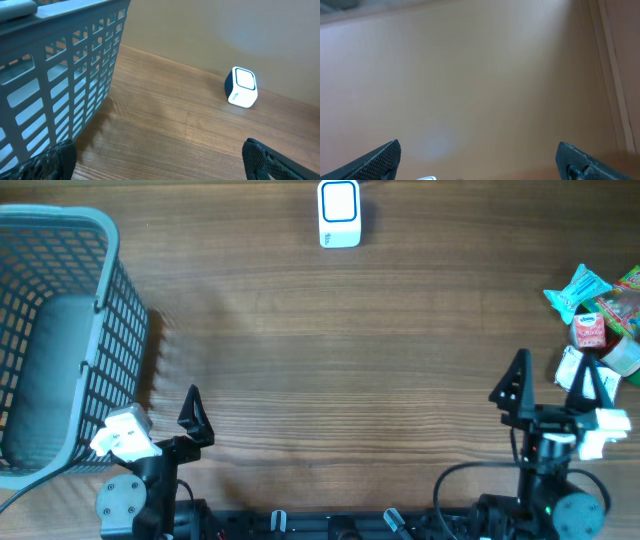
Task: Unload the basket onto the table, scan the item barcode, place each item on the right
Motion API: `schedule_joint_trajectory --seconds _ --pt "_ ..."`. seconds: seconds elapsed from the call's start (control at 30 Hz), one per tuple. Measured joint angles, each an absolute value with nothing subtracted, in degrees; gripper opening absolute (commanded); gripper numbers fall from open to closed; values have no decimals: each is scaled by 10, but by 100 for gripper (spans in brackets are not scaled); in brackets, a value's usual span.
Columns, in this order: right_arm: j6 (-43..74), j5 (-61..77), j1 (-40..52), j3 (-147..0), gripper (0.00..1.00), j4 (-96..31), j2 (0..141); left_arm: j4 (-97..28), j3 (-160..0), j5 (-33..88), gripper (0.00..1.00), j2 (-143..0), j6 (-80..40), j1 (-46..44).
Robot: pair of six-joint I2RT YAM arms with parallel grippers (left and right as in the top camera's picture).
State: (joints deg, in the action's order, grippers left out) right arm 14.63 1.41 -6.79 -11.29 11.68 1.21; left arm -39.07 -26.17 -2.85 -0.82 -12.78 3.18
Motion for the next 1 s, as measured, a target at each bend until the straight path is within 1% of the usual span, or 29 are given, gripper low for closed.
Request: schedule_joint_trajectory --seconds 0.07,0.17,0.27,0.43,1.0 --pt "146 12 -68 -88 100 120 11 -390 -262 -29 100 -8 -128 32" --pt "148 10 -68 -44 100 74 11 -390 -262 -29 100 -8 -128 32" --pt "154 10 -68 -39 100 24 10 -391 -262 -29 100 -8 -128 32" --pt "173 8 -68 -7 100 1 10 -390 -262 -29 100 -8 -128 32" --pt "172 8 -68 -4 100 0 10 -390 -262 -29 100 -8 -128 32"
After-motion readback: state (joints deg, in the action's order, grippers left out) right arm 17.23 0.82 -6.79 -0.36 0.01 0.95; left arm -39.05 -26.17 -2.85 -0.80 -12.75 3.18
